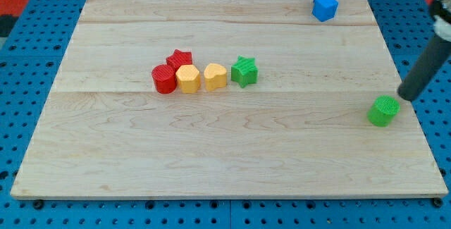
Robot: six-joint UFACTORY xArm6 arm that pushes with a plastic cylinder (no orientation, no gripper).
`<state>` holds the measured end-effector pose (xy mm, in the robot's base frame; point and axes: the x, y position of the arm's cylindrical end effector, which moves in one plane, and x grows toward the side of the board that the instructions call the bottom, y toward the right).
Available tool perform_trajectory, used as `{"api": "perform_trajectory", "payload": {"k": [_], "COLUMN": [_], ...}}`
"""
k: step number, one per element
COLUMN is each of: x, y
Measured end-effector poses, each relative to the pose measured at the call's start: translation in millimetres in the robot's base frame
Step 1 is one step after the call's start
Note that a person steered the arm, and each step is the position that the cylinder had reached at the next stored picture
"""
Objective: Push the green star parallel to the right of the yellow heart
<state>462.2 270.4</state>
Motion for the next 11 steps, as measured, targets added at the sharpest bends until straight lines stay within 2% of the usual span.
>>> {"api": "perform_trajectory", "payload": {"k": [1,2,3,4,6,7,8,9,10,11], "x": [31.5,61.2,49.7,1.8,-94.7,-130.0,-131.9,-117.2,-92.1,-67.3], "y": [-25.5,-25.4,-19.7,-34.1,-154.0,-211.6,-295.3,-349.3,-346.1,-293.9]}}
